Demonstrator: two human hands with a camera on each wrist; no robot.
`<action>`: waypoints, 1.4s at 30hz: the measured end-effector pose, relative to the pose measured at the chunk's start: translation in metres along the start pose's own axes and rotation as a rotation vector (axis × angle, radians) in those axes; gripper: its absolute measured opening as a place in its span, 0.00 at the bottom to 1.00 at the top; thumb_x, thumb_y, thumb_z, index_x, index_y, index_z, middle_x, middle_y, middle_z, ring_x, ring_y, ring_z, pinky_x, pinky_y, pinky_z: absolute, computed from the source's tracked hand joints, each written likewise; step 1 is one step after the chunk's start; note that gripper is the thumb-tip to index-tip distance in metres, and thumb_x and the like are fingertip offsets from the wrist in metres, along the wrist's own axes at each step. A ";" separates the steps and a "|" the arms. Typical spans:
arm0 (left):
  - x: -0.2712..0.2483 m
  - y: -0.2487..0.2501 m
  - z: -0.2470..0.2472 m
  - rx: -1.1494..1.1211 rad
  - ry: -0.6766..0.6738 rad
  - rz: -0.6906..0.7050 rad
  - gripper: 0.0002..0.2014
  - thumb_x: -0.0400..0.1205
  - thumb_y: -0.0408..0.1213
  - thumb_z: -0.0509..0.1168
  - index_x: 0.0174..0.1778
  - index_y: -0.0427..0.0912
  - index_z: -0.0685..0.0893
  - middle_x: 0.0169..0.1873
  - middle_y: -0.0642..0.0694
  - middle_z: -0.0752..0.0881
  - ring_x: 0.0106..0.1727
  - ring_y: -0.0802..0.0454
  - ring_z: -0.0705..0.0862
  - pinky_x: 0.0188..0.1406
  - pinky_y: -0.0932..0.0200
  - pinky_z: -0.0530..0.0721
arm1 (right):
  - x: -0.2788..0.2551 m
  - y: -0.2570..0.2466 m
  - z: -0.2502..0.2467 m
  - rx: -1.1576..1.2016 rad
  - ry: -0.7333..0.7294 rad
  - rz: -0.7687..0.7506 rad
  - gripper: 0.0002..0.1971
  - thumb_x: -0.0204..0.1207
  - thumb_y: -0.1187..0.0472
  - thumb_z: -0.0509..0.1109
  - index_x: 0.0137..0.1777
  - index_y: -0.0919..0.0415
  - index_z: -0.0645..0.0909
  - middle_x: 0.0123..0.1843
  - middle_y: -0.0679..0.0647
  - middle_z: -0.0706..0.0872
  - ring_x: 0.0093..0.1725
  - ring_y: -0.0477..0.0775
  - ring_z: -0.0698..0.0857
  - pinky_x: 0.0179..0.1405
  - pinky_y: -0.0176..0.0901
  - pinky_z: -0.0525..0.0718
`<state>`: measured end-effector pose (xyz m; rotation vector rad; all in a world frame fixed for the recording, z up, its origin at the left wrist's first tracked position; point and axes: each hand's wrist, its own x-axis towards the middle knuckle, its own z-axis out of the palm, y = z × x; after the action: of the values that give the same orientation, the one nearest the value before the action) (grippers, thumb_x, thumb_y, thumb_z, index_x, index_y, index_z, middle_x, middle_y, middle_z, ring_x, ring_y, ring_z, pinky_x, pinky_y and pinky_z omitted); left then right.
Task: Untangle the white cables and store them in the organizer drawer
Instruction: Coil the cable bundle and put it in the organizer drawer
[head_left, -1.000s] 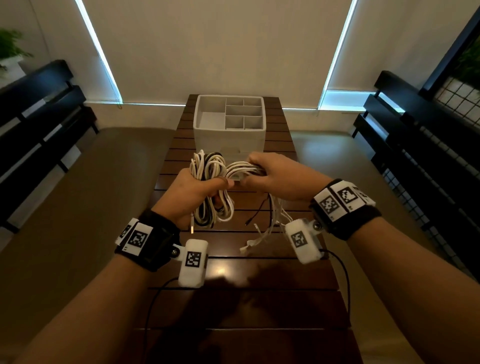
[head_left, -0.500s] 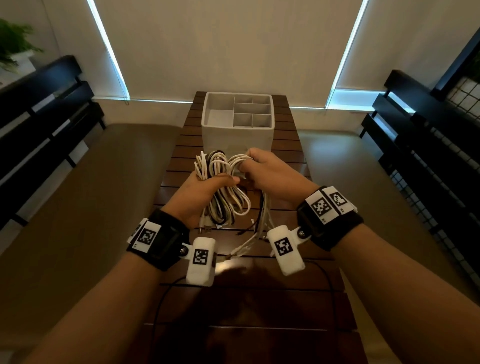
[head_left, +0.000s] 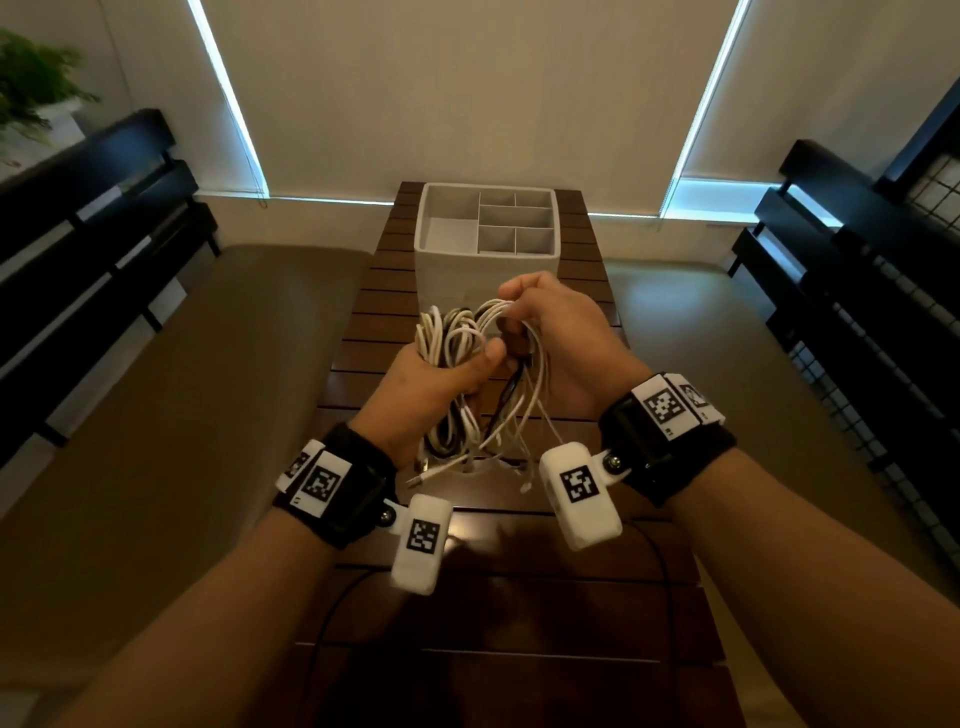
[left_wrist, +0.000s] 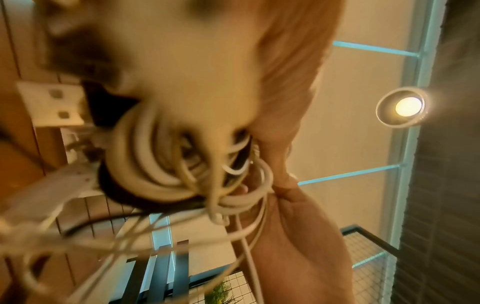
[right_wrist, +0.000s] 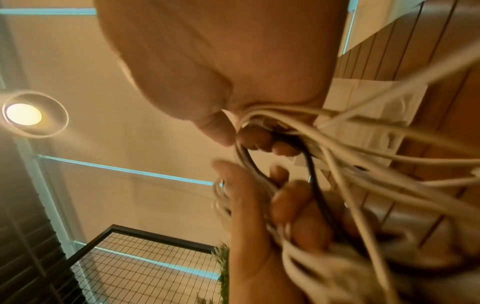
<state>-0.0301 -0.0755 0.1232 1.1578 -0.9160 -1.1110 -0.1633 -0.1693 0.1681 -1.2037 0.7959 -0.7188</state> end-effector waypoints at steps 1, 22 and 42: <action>-0.002 0.000 0.004 -0.010 -0.005 0.019 0.07 0.84 0.35 0.74 0.55 0.38 0.89 0.41 0.45 0.92 0.40 0.53 0.90 0.40 0.58 0.88 | -0.001 0.002 0.003 0.039 0.016 -0.008 0.11 0.79 0.73 0.61 0.56 0.59 0.79 0.38 0.54 0.78 0.35 0.52 0.77 0.34 0.47 0.80; 0.010 -0.018 0.013 0.035 0.208 0.205 0.20 0.77 0.25 0.80 0.65 0.35 0.89 0.55 0.38 0.94 0.59 0.41 0.93 0.59 0.43 0.92 | -0.007 0.028 0.014 0.098 0.004 -0.184 0.11 0.93 0.64 0.58 0.65 0.62 0.81 0.58 0.63 0.89 0.54 0.56 0.90 0.56 0.51 0.91; 0.007 -0.011 0.008 -0.073 0.198 0.150 0.15 0.80 0.25 0.77 0.63 0.37 0.88 0.56 0.36 0.93 0.61 0.39 0.92 0.64 0.39 0.90 | -0.016 0.046 0.028 0.231 -0.014 -0.231 0.16 0.92 0.65 0.62 0.74 0.62 0.83 0.74 0.65 0.86 0.75 0.66 0.84 0.79 0.65 0.80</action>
<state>-0.0383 -0.0849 0.1136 1.0993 -0.7882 -0.8850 -0.1455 -0.1316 0.1301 -1.0979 0.5498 -0.9636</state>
